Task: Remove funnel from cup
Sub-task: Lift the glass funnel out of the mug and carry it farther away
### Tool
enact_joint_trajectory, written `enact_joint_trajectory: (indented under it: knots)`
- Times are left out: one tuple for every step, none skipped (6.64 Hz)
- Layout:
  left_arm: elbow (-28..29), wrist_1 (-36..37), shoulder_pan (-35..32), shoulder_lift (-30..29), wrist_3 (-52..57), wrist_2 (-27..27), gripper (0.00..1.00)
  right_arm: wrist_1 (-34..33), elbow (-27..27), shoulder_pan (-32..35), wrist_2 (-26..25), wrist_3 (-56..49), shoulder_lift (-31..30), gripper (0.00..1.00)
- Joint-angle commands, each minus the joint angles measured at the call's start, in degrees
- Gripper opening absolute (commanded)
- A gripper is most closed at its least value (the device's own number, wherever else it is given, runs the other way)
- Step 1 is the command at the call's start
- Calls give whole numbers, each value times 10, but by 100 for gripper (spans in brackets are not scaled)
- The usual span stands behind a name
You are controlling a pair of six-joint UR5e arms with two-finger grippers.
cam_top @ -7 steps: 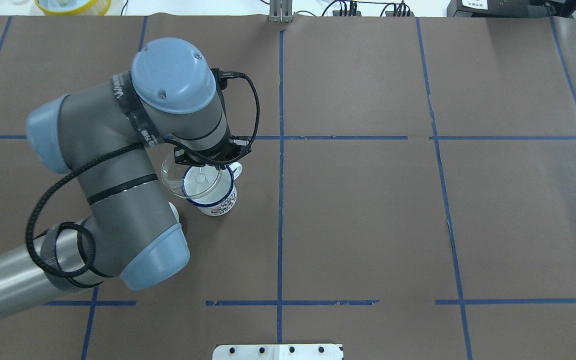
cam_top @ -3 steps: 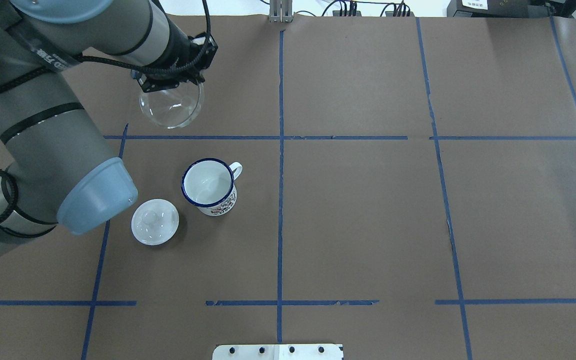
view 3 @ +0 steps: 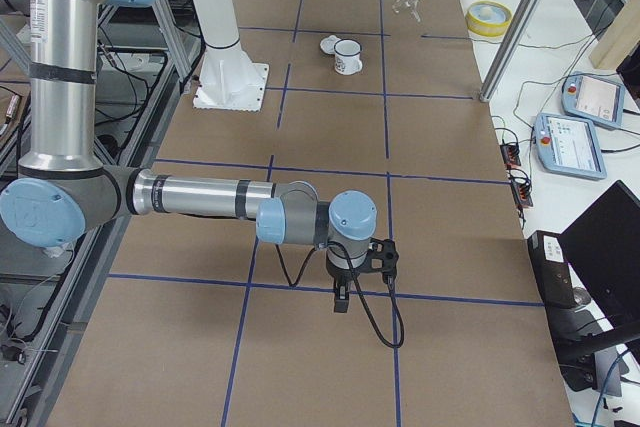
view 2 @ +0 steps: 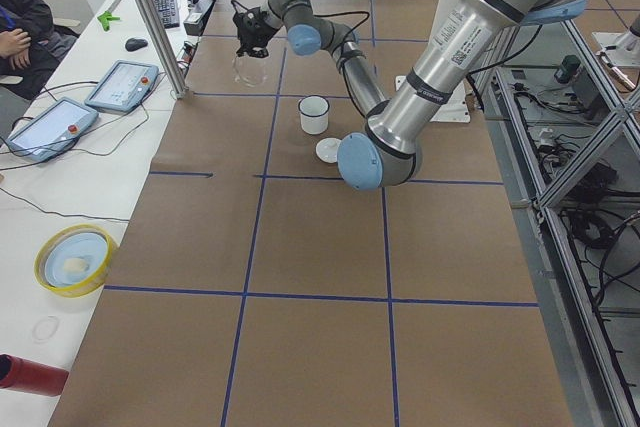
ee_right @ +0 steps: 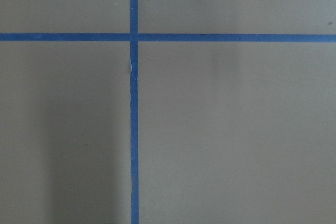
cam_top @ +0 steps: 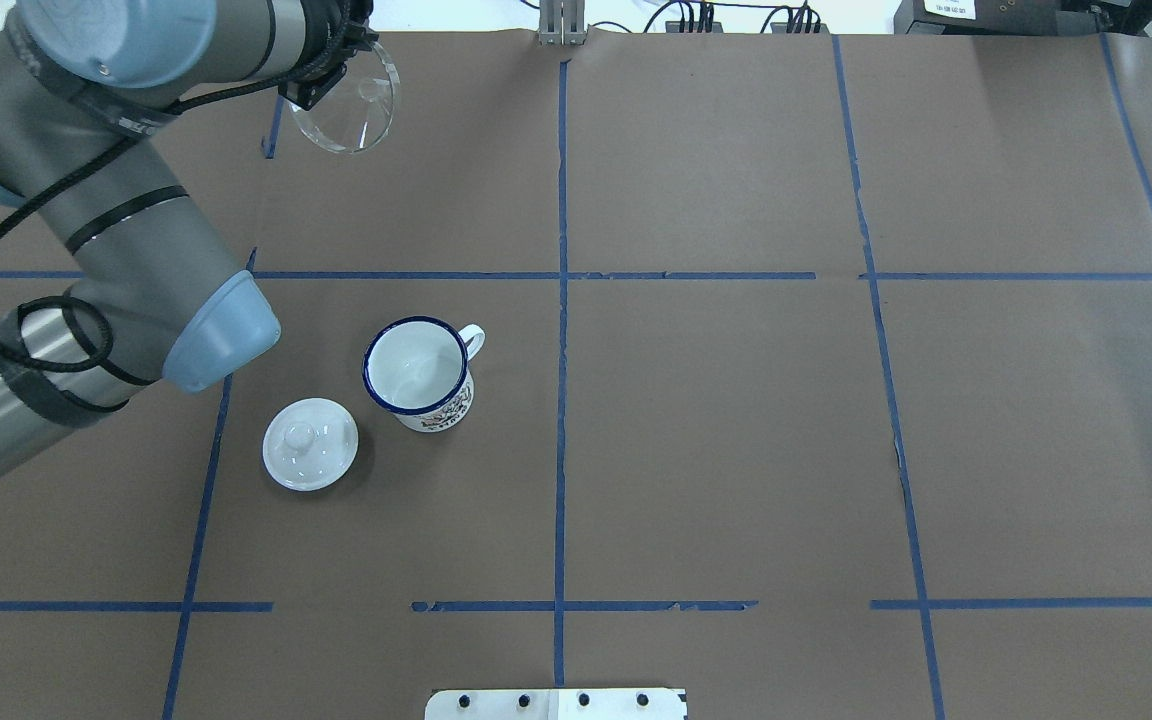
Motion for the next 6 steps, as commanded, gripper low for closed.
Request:
enact_joint_trajectory:
  knots:
    - [163, -204, 3, 18, -131, 87, 0, 0, 0, 0, 0, 0, 0, 100]
    - [217, -225, 6, 18, -133, 117, 0, 0, 0, 0, 0, 0, 0, 100]
    - [256, -255, 17, 20, -133, 133, 0, 0, 0, 0, 0, 0, 0, 100]
    - [285, -310, 32, 25, -134, 153, 0, 0, 0, 0, 0, 0, 0, 100]
    - [298, -317, 47, 26, -139, 165, 0, 0, 0, 0, 0, 0, 0, 100]
    - [298, -318, 53, 26, -141, 173, 0, 0, 0, 0, 0, 0, 0, 100]
